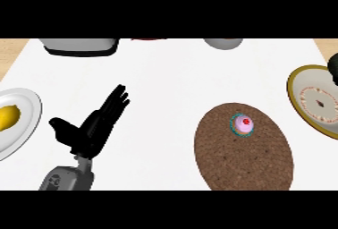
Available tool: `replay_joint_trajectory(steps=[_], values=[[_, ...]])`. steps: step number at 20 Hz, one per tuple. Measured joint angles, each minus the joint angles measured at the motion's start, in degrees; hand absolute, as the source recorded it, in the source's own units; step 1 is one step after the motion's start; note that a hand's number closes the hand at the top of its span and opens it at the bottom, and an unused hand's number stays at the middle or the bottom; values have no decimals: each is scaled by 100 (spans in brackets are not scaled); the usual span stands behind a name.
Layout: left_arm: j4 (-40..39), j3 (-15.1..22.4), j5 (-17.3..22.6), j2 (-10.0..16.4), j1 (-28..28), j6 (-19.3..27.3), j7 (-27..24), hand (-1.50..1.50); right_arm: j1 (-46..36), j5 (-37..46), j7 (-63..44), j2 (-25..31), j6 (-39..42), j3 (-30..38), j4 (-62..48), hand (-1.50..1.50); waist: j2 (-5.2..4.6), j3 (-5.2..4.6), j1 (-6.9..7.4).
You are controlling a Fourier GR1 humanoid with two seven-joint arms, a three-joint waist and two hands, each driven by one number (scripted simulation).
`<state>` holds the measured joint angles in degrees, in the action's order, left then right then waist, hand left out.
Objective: Pick the squash from the placemat and place it in the bowl
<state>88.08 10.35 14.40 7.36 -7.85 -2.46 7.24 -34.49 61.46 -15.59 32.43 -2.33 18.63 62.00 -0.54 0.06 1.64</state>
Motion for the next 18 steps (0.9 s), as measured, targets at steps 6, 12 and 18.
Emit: replay_joint_trajectory(steps=[6, 12, 18], values=[[63, 57, -42, -70, 34, 2, 22, 0, -474, 62, 103, 245, -244, 302, -1864, -150, -26, 7, 65], [71, 18, -50, -78, -30, -16, 79, 0, -963, -422, 865, 362, -714, 845, -3139, -150, -43, 15, 89], [83, -50, -58, -65, 31, 20, 82, 0, -1054, -1606, 1988, 127, -1334, 1833, -3113, -150, 0, 24, -39]])
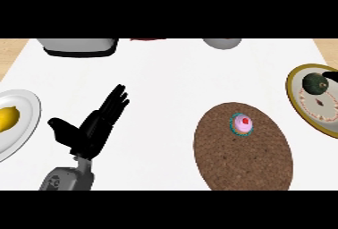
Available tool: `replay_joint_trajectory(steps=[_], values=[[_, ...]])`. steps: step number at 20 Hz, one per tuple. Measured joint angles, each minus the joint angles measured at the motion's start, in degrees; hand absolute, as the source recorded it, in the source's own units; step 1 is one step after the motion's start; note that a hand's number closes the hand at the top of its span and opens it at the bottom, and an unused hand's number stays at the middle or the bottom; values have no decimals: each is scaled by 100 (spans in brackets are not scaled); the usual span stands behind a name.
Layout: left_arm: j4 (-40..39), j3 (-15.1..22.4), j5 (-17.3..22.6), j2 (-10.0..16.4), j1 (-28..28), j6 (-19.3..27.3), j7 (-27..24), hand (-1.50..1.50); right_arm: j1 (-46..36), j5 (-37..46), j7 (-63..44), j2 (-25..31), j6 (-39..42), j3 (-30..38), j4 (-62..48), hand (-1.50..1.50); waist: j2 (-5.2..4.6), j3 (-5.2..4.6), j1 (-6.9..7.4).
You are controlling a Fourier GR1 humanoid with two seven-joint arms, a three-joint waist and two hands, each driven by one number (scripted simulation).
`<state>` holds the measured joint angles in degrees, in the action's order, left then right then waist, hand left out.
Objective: Pick the squash from the placemat and place it in the bowl
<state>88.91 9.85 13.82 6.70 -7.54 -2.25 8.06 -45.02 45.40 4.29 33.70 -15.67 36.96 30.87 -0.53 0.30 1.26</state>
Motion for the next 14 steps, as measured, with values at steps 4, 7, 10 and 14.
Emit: replay_joint_trajectory(steps=[4, 7, 10, 14], values=[[-7, -47, 6, -22, -3, 54, 36, 0, 65, -943, 999, -218, 16, 616, 377, -150, 52, -7, -133], [-2, -107, 3, 13, 114, 62, -1, 0, 361, -1569, 1629, -337, 398, 924, 858, -150, 98, -20, -238], [53, -114, -10, -7, 196, 106, 21, 0, 781, -2091, 1951, -624, 824, 1097, 1558, -150, 140, -31, -337], [165, -122, -66, 3, 318, 197, 66, 0, 1516, -2696, 2182, -1086, 1409, 1272, 2642, -150, 199, -43, -493]])
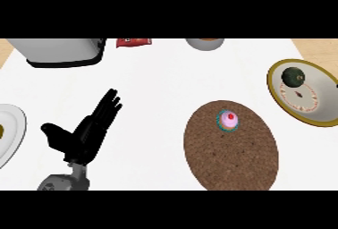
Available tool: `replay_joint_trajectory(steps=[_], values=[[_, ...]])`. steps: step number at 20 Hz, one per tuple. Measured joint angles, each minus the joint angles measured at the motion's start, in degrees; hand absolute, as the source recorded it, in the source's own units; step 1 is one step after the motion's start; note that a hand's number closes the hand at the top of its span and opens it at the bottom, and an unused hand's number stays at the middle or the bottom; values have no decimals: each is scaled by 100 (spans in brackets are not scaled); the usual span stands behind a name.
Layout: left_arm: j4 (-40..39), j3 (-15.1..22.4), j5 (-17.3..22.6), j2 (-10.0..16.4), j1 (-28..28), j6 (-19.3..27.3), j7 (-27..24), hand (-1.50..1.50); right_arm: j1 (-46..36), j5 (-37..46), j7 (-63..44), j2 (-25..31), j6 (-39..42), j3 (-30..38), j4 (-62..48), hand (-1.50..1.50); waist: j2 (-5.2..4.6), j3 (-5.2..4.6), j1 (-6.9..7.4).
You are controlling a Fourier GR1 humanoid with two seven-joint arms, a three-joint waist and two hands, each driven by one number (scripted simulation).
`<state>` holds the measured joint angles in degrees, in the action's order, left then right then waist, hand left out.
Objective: Pick the squash from the placemat and place it in the bowl
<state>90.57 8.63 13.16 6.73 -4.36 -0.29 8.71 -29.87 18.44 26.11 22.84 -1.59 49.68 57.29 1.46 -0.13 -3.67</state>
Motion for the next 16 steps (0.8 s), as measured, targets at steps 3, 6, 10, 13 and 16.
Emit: replay_joint_trajectory(steps=[3, 6, 10, 13, 16], values=[[2, -103, 23, 86, 74, -16, -12, 0, 691, -319, 153, -398, 407, 47, 895, -150, 25, -9, -107], [10, -178, 52, 109, 141, -9, -41, 0, 1466, -604, 315, -852, 801, 82, 1801, 150, 38, -15, -200], [84, -234, 76, 131, 252, 0, -72, 0, 2714, -859, 695, -1570, 1281, 126, 2901, 150, 43, -17, -295], [111, -251, 56, 136, 270, 31, -75, 0, 3753, -1184, 1014, -1937, 1684, 96, 3420, 150, 26, -9, -345], [125, -309, 90, 169, 253, 11, -78, 0, 4848, -1467, 1440, -2115, 2042, -61, 3660, 150, -2, 0, -361]])
